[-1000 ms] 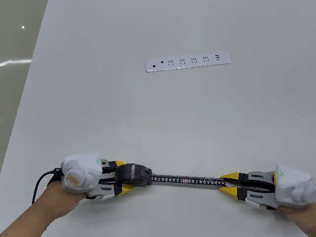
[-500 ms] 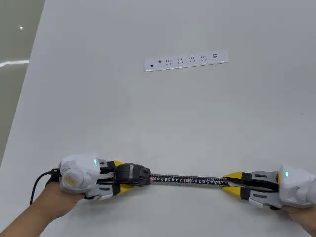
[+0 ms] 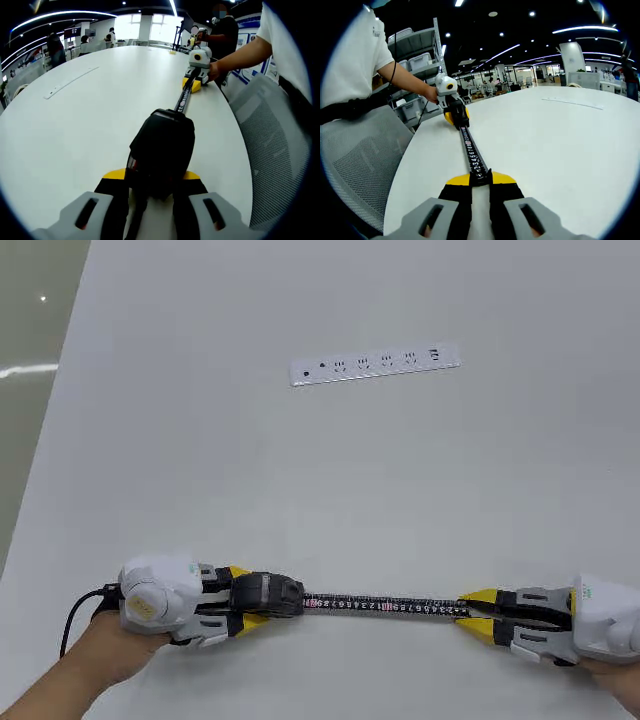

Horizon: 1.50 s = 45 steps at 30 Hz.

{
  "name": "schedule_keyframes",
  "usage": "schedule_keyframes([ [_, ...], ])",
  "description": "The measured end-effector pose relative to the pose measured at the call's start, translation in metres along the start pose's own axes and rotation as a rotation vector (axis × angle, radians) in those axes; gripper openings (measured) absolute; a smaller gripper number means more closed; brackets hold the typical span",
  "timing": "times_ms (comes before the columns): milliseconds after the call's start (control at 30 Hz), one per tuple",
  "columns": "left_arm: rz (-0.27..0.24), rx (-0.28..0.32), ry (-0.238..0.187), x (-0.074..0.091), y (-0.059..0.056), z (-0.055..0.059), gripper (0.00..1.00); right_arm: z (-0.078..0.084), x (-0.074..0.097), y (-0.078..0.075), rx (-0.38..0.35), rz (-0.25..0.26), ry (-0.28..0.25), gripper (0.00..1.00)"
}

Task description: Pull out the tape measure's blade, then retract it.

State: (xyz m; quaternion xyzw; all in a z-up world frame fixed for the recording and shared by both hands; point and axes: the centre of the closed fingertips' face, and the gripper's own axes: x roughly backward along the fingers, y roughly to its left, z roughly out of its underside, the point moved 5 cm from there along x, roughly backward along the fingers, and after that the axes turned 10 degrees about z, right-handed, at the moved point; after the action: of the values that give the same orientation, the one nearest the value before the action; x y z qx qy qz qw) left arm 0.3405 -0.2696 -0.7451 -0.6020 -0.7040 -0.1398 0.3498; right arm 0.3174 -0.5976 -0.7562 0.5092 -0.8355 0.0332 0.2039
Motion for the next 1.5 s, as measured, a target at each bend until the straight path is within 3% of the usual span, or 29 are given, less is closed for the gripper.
schedule_keyframes([
  [667,-0.002,0.003,-0.001,0.000,0.000,0.000,0.30,0.006,0.020,-0.008,-0.020,0.026,-0.004,0.10],
  [1500,-0.009,0.003,0.004,-0.001,-0.001,0.000,0.30,0.010,0.031,-0.014,-0.025,0.039,-0.004,0.10],
])
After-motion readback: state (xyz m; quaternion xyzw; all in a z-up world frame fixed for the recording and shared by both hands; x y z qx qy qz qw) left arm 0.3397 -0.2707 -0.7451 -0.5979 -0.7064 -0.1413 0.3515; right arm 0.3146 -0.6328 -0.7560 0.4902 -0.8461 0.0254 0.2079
